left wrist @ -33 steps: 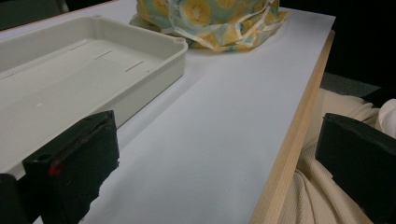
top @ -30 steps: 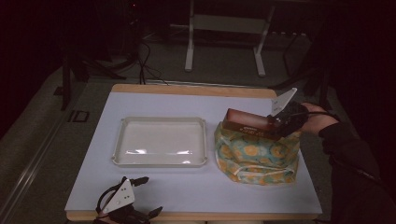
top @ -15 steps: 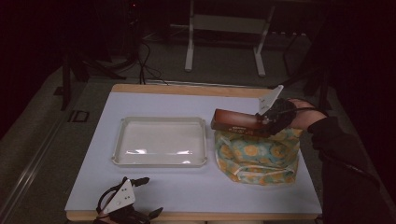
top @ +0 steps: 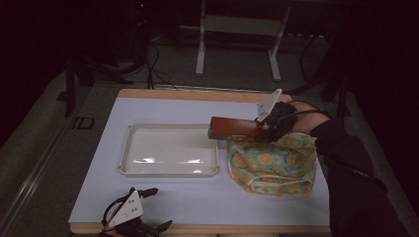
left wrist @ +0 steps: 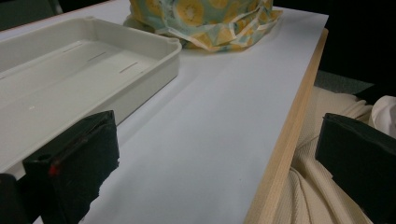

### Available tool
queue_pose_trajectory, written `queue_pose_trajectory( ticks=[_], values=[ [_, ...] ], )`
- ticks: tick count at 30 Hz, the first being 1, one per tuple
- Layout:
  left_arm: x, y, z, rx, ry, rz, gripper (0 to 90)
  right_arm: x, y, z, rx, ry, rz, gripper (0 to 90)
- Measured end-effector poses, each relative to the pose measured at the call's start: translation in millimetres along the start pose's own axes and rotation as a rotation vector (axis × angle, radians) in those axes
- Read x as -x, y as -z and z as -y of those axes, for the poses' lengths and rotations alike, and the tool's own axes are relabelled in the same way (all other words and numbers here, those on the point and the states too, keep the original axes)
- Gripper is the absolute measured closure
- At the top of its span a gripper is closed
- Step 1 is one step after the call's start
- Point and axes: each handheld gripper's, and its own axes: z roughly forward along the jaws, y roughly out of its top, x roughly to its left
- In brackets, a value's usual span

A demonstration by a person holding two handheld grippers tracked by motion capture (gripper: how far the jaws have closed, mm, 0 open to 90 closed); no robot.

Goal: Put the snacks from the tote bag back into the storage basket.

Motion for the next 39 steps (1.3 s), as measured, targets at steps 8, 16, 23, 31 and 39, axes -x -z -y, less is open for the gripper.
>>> queue_pose_trajectory(
  ticks=[8,16,23,31,39],
  values=[
    [0.4,1.3,0.1,0.006,-0.002,0.004,0.0,-1.3,-8.2,-26.5,-0.004,0.050,-0.014,43.2],
    [1.0,1.6,0.4,0.005,-0.005,0.006,0.0,-1.0,-19.5,-50.7,-0.004,0.088,-0.026,43.2],
    [1.1,2.0,1.0,0.003,-0.005,0.009,0.0,-2.5,-27.2,-67.0,0.014,0.112,-0.034,43.2],
    [1.8,2.3,0.6,0.005,-0.011,0.012,0.0,-6.4,-34.3,-86.2,0.033,0.142,-0.045,43.2],
    [1.7,2.4,0.9,0.005,-0.009,0.015,0.0,-10.0,-46.7,-103.3,0.074,0.153,-0.067,43.2]
  ],
)
